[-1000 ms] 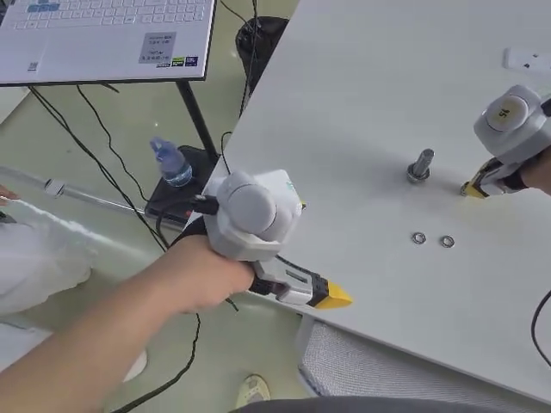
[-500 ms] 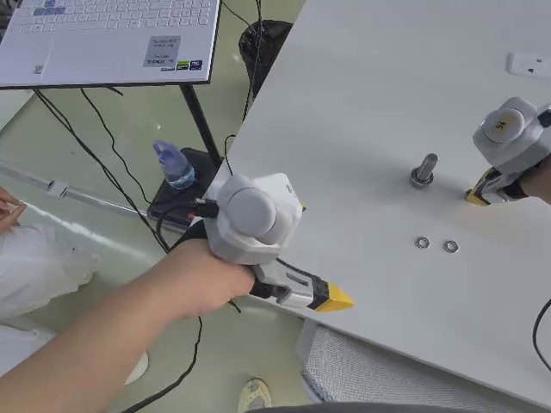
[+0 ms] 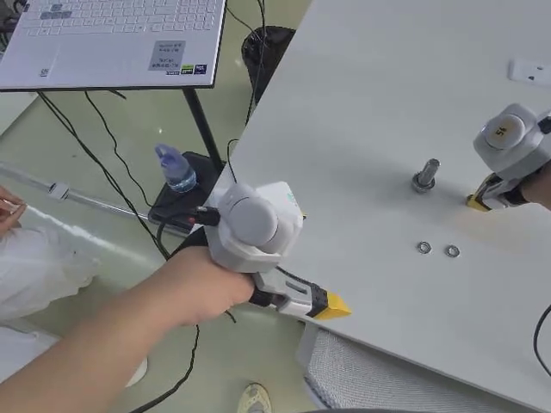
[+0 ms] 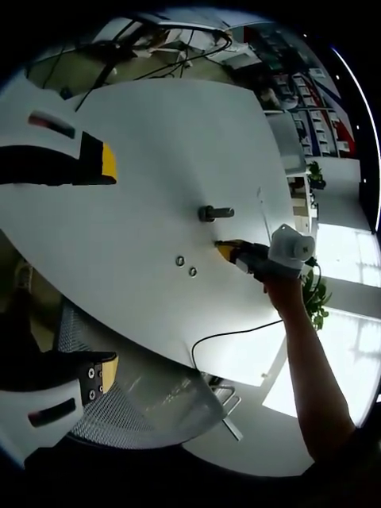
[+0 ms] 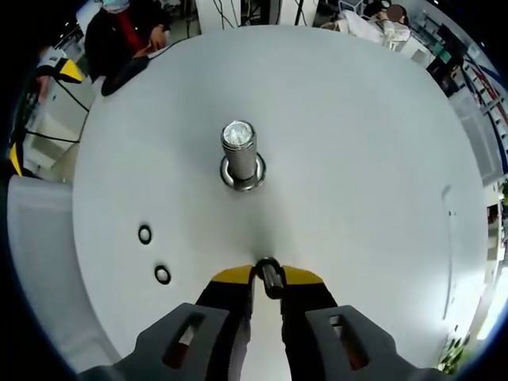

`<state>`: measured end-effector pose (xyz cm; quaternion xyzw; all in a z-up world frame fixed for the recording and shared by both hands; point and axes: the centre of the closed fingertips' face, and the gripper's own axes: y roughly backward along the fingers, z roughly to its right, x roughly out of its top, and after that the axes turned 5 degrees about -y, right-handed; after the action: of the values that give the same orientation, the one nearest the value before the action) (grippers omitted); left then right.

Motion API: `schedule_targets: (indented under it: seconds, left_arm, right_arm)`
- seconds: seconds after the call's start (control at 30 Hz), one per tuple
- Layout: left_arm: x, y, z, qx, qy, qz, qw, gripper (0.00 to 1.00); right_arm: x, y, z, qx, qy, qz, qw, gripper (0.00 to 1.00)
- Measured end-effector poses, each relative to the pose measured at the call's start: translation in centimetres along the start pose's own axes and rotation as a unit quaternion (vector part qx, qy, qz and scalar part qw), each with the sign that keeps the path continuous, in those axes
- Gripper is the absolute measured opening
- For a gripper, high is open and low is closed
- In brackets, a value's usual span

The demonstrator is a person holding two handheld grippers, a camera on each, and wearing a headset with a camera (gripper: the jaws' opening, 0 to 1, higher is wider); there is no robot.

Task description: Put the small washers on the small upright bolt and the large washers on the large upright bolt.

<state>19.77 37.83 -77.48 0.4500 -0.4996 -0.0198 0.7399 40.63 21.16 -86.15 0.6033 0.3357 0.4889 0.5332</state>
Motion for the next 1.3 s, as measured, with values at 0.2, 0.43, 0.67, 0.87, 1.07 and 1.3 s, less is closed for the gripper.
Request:
schedule_targets:
  seconds: [0.2,0.43,0.67,0.87,1.07,1.3]
  left_arm:
    - [0.0,0.1,-0.1,0.004,0.003,0.002,1.0,0.86]
    - [-0.1,0.3,0.0,0.004,0.004,0.001,1.0,0.85]
    - [-0.1,0.5,0.1,0.005,0.002,0.005,1.0,0.85]
    - [-0.1,0.6,0.1,0.006,0.0,0.004,1.0,0.85]
    - [0.1,0.6,0.5,0.006,-0.003,0.006,1.0,0.85]
    - [0.5,0.8,0.7,0.005,-0.009,0.007,0.9999,0.85]
  right_arm:
    - [0.1,0.0,-0.1,-0.002,-0.004,0.001,1.0,0.14]
    - [-0.2,0.1,-0.3,0.0,-0.005,-0.004,1.0,0.17]
    - [0.1,0.9,0.0,0.006,-0.007,0.006,0.9999,0.29]
    - [0.2,1.2,-0.8,0.033,0.0,0.001,0.9995,0.32]
    - [0.4,1.6,-1.2,0.044,-0.001,0.005,0.999,0.35]
    - [0.5,2.7,-0.9,0.038,0.003,0.009,0.9992,0.37]
